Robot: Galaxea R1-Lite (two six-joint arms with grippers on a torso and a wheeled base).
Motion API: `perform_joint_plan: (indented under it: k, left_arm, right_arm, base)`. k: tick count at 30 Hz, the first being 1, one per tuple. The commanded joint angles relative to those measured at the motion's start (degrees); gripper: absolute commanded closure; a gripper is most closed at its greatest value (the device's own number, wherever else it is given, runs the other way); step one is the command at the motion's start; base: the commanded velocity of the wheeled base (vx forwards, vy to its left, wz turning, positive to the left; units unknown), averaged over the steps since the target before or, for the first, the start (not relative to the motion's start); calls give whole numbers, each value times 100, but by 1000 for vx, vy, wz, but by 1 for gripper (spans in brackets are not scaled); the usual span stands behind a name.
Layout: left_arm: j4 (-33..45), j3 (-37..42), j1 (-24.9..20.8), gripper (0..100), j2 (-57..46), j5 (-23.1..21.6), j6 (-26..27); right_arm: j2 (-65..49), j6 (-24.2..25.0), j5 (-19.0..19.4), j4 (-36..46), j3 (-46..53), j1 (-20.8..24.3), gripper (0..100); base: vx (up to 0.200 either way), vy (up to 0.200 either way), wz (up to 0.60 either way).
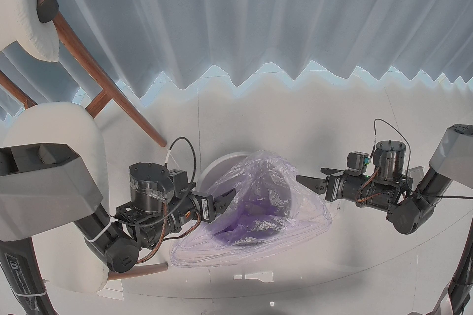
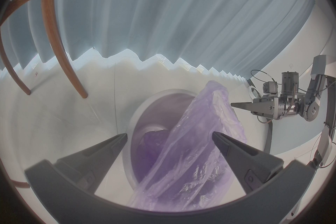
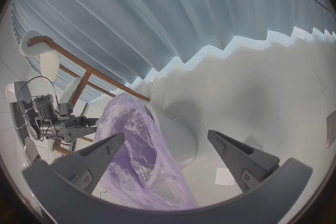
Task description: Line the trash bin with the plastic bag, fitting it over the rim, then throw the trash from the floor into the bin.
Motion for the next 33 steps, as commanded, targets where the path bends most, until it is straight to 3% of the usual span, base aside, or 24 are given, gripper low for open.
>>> perform_joint_plan:
  k: [1,5,6,10,11,18,26,33]
  left_arm:
    - [-51,-111,-12,0,262,7,34]
    - [-183,-234,-109,0,350,33,34]
    - [-183,-243,-126,100,358,33,34]
    - [-209,-243,-126,100,420,33,43]
    - [-226,-243,-126,100,420,33,34]
    - [-262,-225,-74,100,253,156,25]
    - [-297,21,331,100,-11,297,-36]
    - [-156,-260,436,100,95,306,-634]
  right_arm:
    - [390,-7,-6,-35,-94,-6,0]
    - [557,-7,-14,-237,-85,11,0]
    - [584,-7,-14,-272,-94,11,0]
    - [724,-7,-14,-299,-190,37,0]
    - [768,-7,-14,-316,-217,37,100]
    - [680,19,-14,-369,-278,-15,100]
    - [760,72,-58,-501,-595,-191,100]
    - [962,292,-85,-422,-1166,-209,100]
  base:
    - [0,0,0]
    - [0,0,0]
    - [0,0,0]
    - [0,0,0]
    - [0,0,0]
    - [0,0,0]
    - [0,0,0]
    - [0,0,0]
